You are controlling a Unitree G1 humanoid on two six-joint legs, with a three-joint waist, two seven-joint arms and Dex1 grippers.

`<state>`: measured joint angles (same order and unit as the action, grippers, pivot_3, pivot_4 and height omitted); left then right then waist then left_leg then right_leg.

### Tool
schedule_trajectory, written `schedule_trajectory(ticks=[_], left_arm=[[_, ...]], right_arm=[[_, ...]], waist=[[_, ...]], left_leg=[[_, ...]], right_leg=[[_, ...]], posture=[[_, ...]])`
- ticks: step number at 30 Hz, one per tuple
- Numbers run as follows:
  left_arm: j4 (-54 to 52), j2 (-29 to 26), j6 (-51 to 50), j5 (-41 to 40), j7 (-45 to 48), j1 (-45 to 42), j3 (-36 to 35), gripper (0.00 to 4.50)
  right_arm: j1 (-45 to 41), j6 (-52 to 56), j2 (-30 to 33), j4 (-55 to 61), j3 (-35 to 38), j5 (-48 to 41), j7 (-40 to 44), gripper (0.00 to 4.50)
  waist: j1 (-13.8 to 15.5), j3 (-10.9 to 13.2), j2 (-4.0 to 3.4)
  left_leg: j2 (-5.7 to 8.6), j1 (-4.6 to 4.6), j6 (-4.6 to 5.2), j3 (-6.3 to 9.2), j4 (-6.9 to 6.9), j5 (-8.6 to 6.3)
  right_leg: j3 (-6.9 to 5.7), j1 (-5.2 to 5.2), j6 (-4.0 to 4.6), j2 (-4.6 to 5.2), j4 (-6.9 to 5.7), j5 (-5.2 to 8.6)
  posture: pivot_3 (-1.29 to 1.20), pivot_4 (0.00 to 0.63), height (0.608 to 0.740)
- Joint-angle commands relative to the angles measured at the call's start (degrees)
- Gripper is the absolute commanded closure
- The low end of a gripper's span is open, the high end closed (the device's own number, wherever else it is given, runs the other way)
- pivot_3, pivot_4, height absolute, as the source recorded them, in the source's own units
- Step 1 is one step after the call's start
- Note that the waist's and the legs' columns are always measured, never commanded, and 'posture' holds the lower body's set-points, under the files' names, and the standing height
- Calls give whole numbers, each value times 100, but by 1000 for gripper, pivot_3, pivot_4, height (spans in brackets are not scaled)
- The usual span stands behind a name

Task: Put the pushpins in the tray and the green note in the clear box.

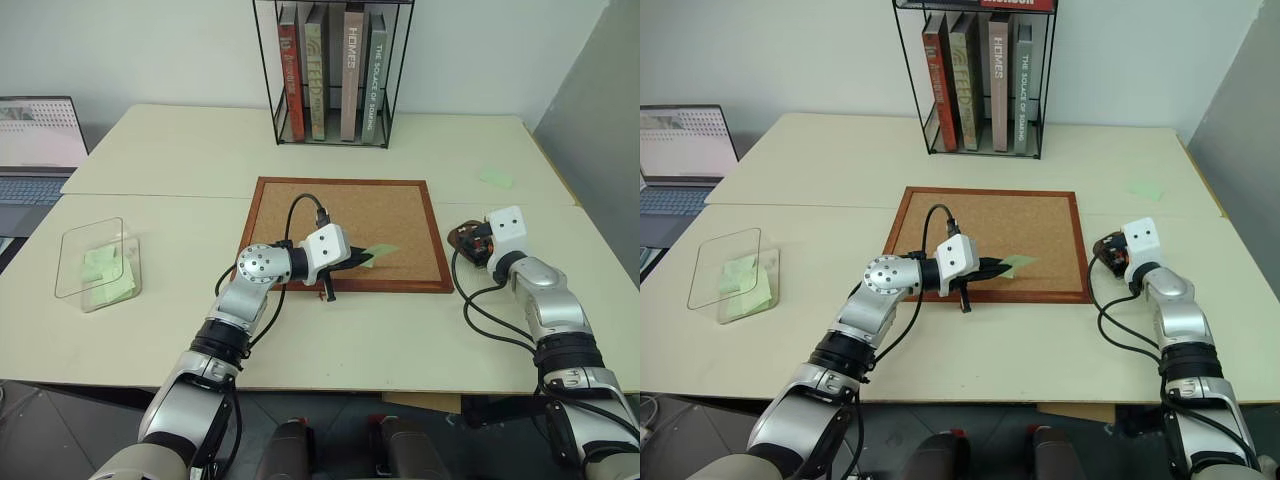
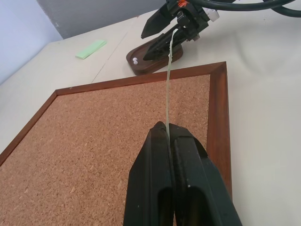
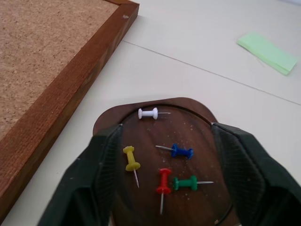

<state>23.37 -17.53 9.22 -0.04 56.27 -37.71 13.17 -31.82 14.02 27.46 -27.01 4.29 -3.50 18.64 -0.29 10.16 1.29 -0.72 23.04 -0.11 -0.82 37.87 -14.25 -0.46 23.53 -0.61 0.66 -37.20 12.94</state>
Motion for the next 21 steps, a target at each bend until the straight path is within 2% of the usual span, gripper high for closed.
schedule_trajectory(ticks=[1, 3, 9, 13, 16, 21], left_arm=[[-223, 12, -3, -97, -67, -32, -34, 4500], [-247, 1, -30, -115, -78, -29, -49, 4500], [-293, -5, -118, -156, -128, -23, -88, 4500], [-508, -32, -456, -356, -187, 5, -253, 4500], [-887, -340, -892, -529, -306, 136, -557, 4500], [-1857, -1040, -1835, -758, -501, 546, -1122, 4500]], right_arm=[[-17, -254, 11, 506, 351, -205, -47, 212], [19, -305, -19, 683, 476, -322, -20, 48], [123, -319, -83, 1268, 735, -688, 149, 48], [283, -231, -116, 2010, 570, -1148, 844, 48], [523, 85, -43, 2936, 127, -1557, 1637, 48], [618, 670, 24, 3793, -260, -1995, 2191, 48]], waist=[[0, 0, 0], [0, 0, 0], [4, 0, 0], [-2, 0, 0], [-24, 0, 0], [-85, 2, -3]], left_leg=[[0, 0, 0, 0, 0, 0], [0, 0, 0, 0, 0, 0], [0, 0, 0, 1, 0, 0], [-1, 0, 0, 1, 0, 0], [-4, 0, 0, 6, -2, 0], [-14, -2, 0, 18, -2, 0]], right_leg=[[0, 0, 0, 0, 0, 0], [1, 0, 0, 0, 0, 0], [1, 0, 0, 0, 1, 0], [0, 0, 0, 0, 0, 0], [0, 0, 0, -2, 1, 0], [-3, 0, 2, -6, -3, 2]], posture=[[0, 150, 740], [0, 150, 740], [0, 150, 740], [0, 150, 740], [0, 150, 740], [0, 150, 740]])
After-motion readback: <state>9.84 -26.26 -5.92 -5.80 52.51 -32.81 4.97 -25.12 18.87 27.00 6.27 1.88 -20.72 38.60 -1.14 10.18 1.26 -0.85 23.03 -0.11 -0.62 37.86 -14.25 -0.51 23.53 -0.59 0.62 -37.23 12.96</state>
